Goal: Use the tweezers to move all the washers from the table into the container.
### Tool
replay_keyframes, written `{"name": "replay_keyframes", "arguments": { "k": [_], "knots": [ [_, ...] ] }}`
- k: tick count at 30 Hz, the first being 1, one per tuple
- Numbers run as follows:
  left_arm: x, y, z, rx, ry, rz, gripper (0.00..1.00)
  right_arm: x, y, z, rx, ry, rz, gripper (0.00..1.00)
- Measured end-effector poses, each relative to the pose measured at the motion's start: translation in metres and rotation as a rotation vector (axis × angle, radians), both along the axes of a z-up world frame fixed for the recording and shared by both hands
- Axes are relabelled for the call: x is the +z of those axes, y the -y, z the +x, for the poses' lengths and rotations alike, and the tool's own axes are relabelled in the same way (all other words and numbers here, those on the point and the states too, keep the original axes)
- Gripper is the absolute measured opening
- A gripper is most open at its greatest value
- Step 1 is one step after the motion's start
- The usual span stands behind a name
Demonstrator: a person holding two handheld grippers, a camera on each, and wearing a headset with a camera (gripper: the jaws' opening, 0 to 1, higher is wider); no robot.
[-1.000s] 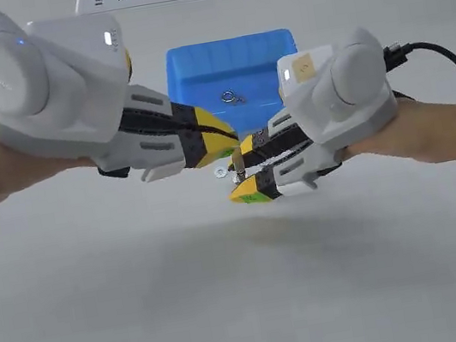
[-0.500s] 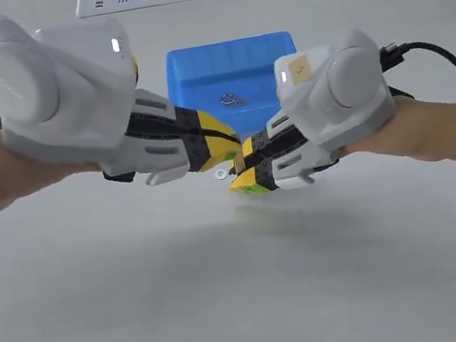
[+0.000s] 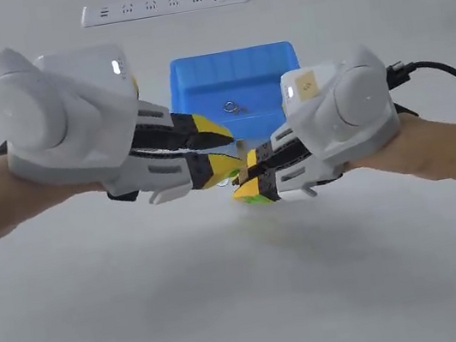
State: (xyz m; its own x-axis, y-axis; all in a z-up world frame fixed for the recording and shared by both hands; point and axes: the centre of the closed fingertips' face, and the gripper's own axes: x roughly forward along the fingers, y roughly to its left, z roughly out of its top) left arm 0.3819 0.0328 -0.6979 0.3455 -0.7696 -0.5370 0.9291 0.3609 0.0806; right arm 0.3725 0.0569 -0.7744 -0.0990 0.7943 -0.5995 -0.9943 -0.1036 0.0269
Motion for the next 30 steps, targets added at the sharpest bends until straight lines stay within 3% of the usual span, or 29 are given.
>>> {"name": "replay_keyframes", "arguments": {
  "k": [2, 7, 9, 11, 14, 15, 17, 20, 22, 26, 28, 30],
  "knots": [
    [0.002, -0.001, -0.003, 0.002, -0.011, -0.017, 0.22, 0.003, 0.001, -0.001, -0.002, 0.002, 0.002, 0.09],
    [0.001, -0.008, -0.008, 0.028, -0.014, -0.003, 0.30, 0.010, 0.003, -0.002, 0.001, 0.012, 0.005, 0.09],
    [0.003, -0.011, -0.009, 0.042, -0.003, -0.005, 0.33, 0.015, 0.005, -0.002, -0.002, 0.017, 0.008, 0.09],
    [0.010, -0.014, -0.007, 0.056, 0.057, -0.015, 0.40, 0.021, 0.006, -0.002, -0.003, 0.021, 0.015, 0.09],
    [0.015, -0.019, -0.010, 0.080, 0.059, -0.031, 0.55, 0.031, 0.007, -0.001, 0.006, 0.040, 0.012, 0.09],
    [0.016, -0.022, -0.010, 0.092, 0.067, -0.034, 0.57, 0.037, 0.008, -0.001, 0.011, 0.045, 0.014, 0.09],
    [0.017, -0.026, -0.011, 0.108, 0.053, -0.043, 0.61, 0.045, 0.009, -0.002, 0.022, 0.053, 0.016, 0.09],
    [0.017, -0.032, -0.011, 0.133, 0.072, -0.038, 0.65, 0.057, 0.010, 0.000, 0.031, 0.061, 0.020, 0.09],
    [0.016, -0.034, -0.013, 0.149, 0.055, -0.051, 0.68, 0.065, 0.012, 0.003, 0.036, 0.069, 0.023, 0.09],
    [0.014, -0.037, -0.015, 0.165, 0.069, -0.043, 0.71, 0.081, 0.016, 0.015, 0.026, 0.085, 0.032, 0.09],
    [0.017, -0.038, -0.013, 0.179, 0.110, -0.047, 0.75, 0.088, 0.016, 0.019, 0.022, 0.089, 0.039, 0.09],
    [0.017, -0.039, -0.014, 0.188, 0.099, -0.058, 0.78, 0.096, 0.017, 0.024, 0.022, 0.103, 0.045, 0.09]
  ]
}}
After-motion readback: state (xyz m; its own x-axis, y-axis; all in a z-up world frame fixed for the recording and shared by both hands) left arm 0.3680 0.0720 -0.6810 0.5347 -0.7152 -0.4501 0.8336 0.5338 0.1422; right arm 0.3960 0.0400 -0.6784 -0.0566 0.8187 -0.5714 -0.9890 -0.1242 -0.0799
